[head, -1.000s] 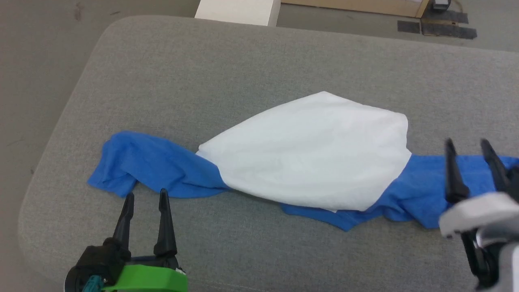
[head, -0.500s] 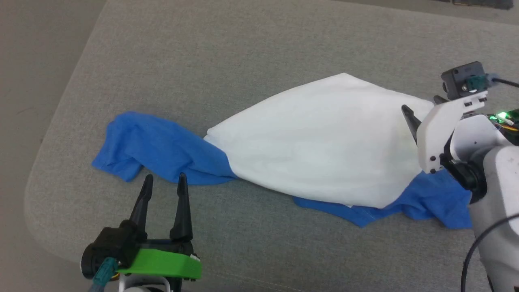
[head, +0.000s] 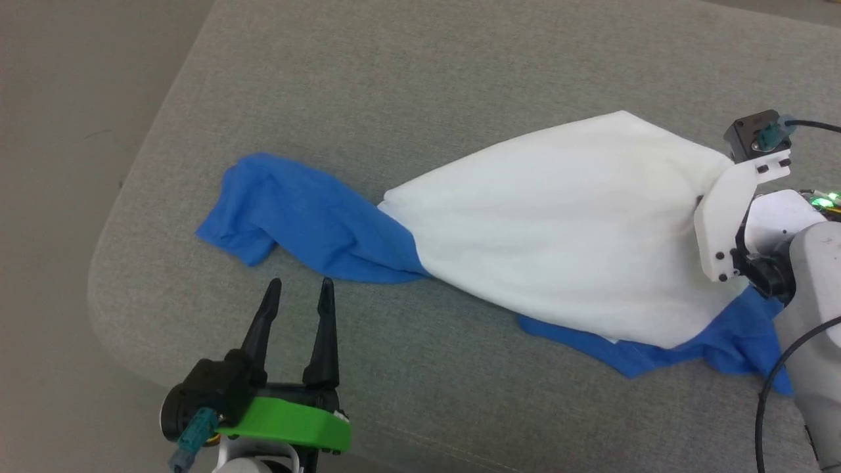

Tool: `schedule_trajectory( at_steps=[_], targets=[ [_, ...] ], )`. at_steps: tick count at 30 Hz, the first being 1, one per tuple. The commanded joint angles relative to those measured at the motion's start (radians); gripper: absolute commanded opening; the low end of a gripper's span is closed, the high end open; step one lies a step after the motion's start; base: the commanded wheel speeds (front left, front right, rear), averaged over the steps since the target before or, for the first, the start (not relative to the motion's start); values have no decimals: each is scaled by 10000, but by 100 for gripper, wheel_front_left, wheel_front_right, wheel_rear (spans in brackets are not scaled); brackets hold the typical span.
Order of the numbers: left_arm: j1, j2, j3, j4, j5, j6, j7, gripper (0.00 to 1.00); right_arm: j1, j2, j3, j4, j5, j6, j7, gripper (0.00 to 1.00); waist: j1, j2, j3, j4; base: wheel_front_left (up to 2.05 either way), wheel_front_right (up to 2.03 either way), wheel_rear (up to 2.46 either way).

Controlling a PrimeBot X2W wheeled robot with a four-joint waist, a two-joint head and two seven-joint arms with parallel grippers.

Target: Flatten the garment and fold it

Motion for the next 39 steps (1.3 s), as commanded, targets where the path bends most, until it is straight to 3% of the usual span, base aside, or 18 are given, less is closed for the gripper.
schedule_trajectory(
  at_steps=[1, 8, 14, 17, 18, 20, 22, 23, 24, 30, 32, 39],
  targets=[
    [-159, -38, -37, 24, -33, 47, -45, 100, 169, 52, 11, 372, -100, -13, -121, 0, 0, 0, 8, 84, 0, 0, 0],
    [-74, -39, -86, -10, -148, 133, -45, 100, -957, -440, -12, -310, 11, -13, -1191, 0, 0, 0, -156, -39, 0, 0, 0],
    [-405, -39, -399, -126, -387, 137, -45, 100, -2814, -1447, 249, -1159, -512, -13, -1236, 0, 0, 0, 414, 346, 0, 0, 0],
    [-569, -39, -611, -71, -563, 176, -45, 100, -3548, -1883, 551, -1029, -899, -13, -1327, 0, 0, 0, 757, 714, 0, 0, 0],
    [-689, -39, -799, 1, -710, 205, -45, 100, -3823, -1966, 514, -491, -1182, -13, -1492, 0, 0, 0, 1002, 1028, 0, 0, 0],
    [-779, -39, -925, 33, -784, 212, -45, 100, -3787, -1887, 434, -104, -1432, -13, -1646, 0, 0, 0, 1132, 1208, 0, 0, 0],
    [-864, -39, -1017, 52, -846, 227, -45, 100, -3681, -1744, 333, 245, -1617, -13, -1817, 32, 0, 0, 1213, 1319, 0, 0, 0],
    [-898, -39, -1053, 59, -873, 240, -45, 100, -3616, -1667, 270, 414, -1731, -13, -1955, 58, 0, 0, 1237, 1346, 0, 0, 0],
    [-922, -39, -1078, 65, -890, 253, -45, 100, -3566, -1614, 225, 544, -1813, -13, -2060, 100, 0, 0, 1248, 1356, 0, 0, 0],
    [-1076, -39, -1122, 110, -849, 299, -45, 100, -3494, -1249, -61, 1028, -1985, -13, -2847, 100, 0, 0, 1099, 1084, 0, 0, 0],
    [-1010, -39, -1017, 133, -709, 304, -45, 100, -3409, -1000, -406, 926, -1628, -13, -3641, 100, 0, 0, 735, 705, 0, 0, 0],
    [-649, -39, -634, 100, -307, 250, -45, 100, -1837, -660, -1128, -456, -740, -13, -4877, 100, 0, 0, -110, -34, 0, 0, 0]
  ],
)
